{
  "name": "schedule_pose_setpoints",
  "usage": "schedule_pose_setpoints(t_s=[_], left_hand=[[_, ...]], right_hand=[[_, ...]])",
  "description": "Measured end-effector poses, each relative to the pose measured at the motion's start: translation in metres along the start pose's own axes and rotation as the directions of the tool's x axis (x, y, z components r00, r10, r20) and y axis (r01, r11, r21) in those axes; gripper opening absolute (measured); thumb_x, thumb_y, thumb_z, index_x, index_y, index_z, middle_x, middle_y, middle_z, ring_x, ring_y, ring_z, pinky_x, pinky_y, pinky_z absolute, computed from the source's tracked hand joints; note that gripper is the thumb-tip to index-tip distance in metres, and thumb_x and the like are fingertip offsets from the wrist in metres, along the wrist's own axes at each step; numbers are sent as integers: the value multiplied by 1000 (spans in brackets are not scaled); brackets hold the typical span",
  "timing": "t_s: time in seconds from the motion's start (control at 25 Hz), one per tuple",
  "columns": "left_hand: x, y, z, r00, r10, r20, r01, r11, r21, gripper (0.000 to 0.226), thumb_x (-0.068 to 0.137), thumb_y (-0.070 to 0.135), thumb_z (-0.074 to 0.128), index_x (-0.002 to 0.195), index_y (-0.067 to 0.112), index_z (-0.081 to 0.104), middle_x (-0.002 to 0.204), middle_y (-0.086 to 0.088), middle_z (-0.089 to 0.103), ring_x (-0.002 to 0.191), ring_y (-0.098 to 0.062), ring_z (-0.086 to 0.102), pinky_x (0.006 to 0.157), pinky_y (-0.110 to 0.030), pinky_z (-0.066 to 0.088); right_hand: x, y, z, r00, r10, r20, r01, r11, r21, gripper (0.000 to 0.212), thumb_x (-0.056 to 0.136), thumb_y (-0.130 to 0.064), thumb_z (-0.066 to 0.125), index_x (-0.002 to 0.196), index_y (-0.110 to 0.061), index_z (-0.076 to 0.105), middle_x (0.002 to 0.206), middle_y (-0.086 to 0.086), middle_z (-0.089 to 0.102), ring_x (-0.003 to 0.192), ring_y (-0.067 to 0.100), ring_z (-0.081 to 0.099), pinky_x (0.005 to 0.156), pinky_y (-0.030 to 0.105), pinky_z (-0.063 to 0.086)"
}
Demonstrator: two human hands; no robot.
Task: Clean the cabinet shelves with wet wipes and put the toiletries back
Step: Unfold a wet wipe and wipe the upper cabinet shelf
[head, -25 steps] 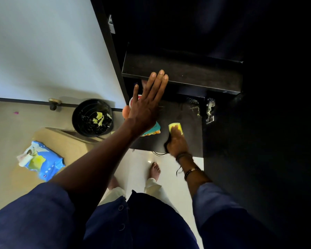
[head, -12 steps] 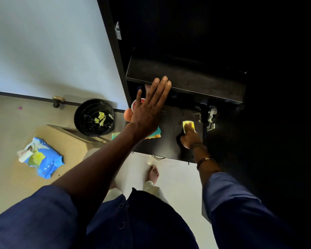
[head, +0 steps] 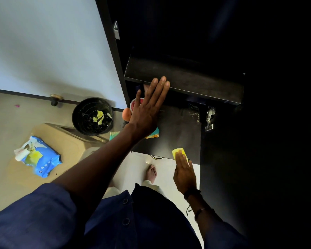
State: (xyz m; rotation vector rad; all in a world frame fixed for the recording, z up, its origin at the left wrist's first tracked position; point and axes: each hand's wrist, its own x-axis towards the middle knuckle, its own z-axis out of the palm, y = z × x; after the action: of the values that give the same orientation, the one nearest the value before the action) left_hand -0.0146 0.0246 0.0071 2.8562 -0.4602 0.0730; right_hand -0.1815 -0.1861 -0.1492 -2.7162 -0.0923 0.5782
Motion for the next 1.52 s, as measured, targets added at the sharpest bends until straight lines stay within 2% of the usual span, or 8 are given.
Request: schedule_pose_setpoints(t_s=[0.24, 0.44, 0.64, 1.04, 1.24, 1.32, 1.4, 1.52], left_hand=[[-1, 2, 0, 1000, -9, 5, 10, 1000, -8, 124, 65, 2, 72, 147, 22, -19, 159, -3, -10, 142, -17, -24, 113, -58, 20], [-1, 1, 0, 1000, -9, -9, 9, 1000, 27, 129, 61, 5, 77, 148, 21, -18, 159, -2, -11, 141, -16, -28, 115, -56, 18], [-1, 3, 1, 1000, -13, -12, 13, 1000, -5, 123, 65, 3, 72, 148, 21, -17, 159, -3, -10, 142, -18, -22, 113, -57, 21], [0, 6, 1, 999, -32, -22, 34, 997, 75, 118, 66, 11, 74, 150, 18, -8, 160, -3, -4, 147, -21, -6, 111, -56, 26], [1, 8, 1, 999, -47, -10, 48, 995, 92, 120, 65, 15, 75, 150, 18, -10, 160, -4, -5, 146, -22, -8, 111, -56, 25], [1, 6, 1, 999, -45, 18, 43, 995, 86, 123, 63, 16, 77, 150, 18, -11, 160, -5, -7, 146, -23, -9, 113, -56, 23], [1, 6, -1, 998, -46, 29, 44, 995, 93, 123, 63, 13, 76, 150, 18, -11, 160, -4, -9, 146, -22, -10, 112, -56, 23], [1, 9, -1, 998, -54, 18, 53, 995, 85, 120, 65, 13, 74, 150, 17, -11, 160, -4, -8, 147, -22, -8, 111, -56, 25]], right_hand=[[71, -27, -31, 985, 173, 11, -173, 979, 108, 57, 93, -14, 36, 148, -3, 24, 156, 17, 20, 145, 32, 20, 119, 43, 14], [47, -47, 7, 999, -41, 22, 42, 999, -27, 55, 85, -20, 29, 130, 2, 55, 137, 19, 52, 124, 34, 54, 111, 39, 33], [20, -13, -11, 991, 68, 118, -59, 995, -80, 53, 85, -19, 31, 119, 6, 62, 118, 21, 66, 107, 34, 66, 92, 45, 51], [199, 10, -114, 944, 327, 51, -331, 938, 102, 55, 87, -15, 54, 137, 4, 38, 142, 27, 41, 131, 39, 42, 109, 39, 35], [206, -53, -97, 971, 1, 239, -10, 999, 37, 66, 92, -11, 46, 150, -5, 16, 159, 14, 10, 146, 27, 16, 119, 33, 13], [199, -49, -86, 986, -60, 156, 53, 997, 48, 68, 90, -9, 47, 150, -7, 17, 159, 11, 13, 146, 28, 18, 120, 34, 15], [202, -22, -94, 997, 57, 49, -61, 995, 78, 68, 87, -9, 51, 149, -4, 23, 156, 16, 22, 143, 31, 26, 119, 33, 19], [210, 17, -122, 906, 403, 129, -416, 904, 97, 70, 90, -19, 53, 147, 5, 19, 153, 22, 26, 141, 34, 29, 116, 35, 25]])
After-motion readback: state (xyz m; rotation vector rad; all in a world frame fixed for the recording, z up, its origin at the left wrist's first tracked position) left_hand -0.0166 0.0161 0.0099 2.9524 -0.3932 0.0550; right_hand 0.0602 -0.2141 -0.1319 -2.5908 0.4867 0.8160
